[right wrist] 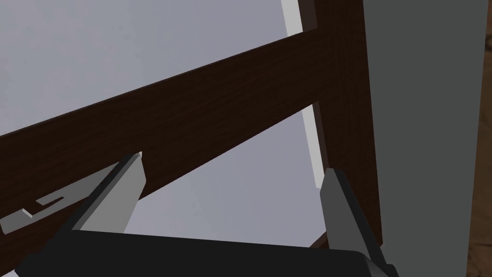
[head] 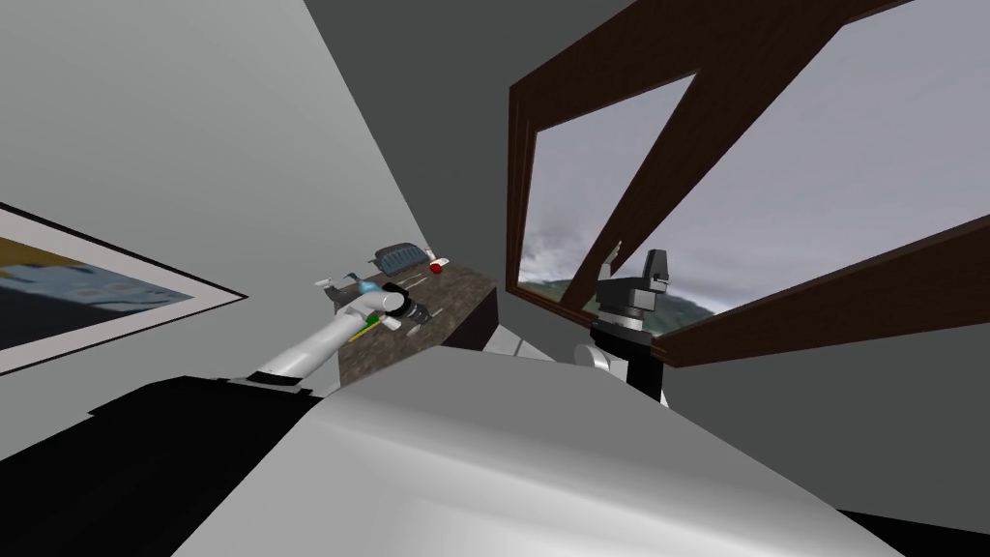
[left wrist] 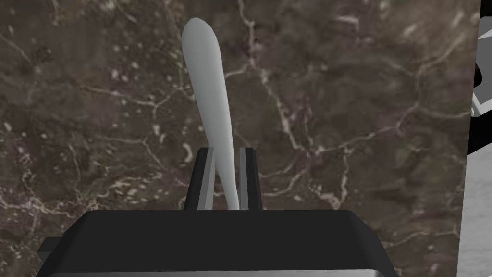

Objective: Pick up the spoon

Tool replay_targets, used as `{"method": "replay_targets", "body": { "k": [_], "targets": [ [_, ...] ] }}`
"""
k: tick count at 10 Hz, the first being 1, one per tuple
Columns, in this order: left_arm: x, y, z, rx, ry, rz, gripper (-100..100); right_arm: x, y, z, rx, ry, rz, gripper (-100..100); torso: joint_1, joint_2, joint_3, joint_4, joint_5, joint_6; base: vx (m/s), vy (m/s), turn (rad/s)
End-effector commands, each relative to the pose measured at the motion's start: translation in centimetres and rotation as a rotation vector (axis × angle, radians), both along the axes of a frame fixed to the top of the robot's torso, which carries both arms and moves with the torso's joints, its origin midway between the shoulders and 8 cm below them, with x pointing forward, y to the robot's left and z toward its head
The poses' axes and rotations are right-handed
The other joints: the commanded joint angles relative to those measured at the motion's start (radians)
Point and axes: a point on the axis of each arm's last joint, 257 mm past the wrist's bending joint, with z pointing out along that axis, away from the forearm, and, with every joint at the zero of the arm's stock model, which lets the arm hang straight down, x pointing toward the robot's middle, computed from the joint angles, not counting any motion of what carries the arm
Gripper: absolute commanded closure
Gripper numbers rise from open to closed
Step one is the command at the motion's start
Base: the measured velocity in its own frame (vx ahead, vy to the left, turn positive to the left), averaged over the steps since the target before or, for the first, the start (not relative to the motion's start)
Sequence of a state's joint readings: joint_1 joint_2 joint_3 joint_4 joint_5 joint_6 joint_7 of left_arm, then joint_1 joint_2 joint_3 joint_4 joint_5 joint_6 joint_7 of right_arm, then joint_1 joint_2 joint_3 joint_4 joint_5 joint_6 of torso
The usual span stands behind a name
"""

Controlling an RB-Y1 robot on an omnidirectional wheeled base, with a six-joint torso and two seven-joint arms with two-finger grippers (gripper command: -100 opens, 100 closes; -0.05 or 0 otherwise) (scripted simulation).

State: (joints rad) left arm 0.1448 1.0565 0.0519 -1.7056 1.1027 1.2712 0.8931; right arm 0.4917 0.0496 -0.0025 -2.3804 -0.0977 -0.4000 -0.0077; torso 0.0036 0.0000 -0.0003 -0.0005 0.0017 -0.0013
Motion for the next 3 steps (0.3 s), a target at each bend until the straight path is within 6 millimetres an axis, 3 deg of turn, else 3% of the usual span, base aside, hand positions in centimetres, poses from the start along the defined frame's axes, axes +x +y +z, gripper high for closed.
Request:
{"method": "replay_targets", "body": {
  "k": [1, 2, 3],
  "targets": [
    [0.26, -0.58, 0.43, 0.003, 0.001, 0.0, 100, 0.0, 0.0, 0.0, 0.0, 0.0, 0.0, 0, 0.0, 0.0, 0.0, 0.0, 0.0, 0.0, -0.016, 0.03, 0.045],
    [0.23, -0.45, 0.24, 0.002, -0.001, -0.001, 100, 0.0, 0.0, 0.0, 0.0, 0.0, 0.0, 0, 0.0, 0.0, 0.0, 0.0, 0.0, 0.0, -0.008, 0.011, 0.004],
    [0.2, -0.49, 0.25, 0.002, 0.001, 0.0, 0, 0.0, 0.0, 0.0, 0.0, 0.0, 0.0, 0, -0.001, 0.0, 0.0, 0.0, 0.0, 0.0, 0.0, 0.0, 0.0]
  ]
}}
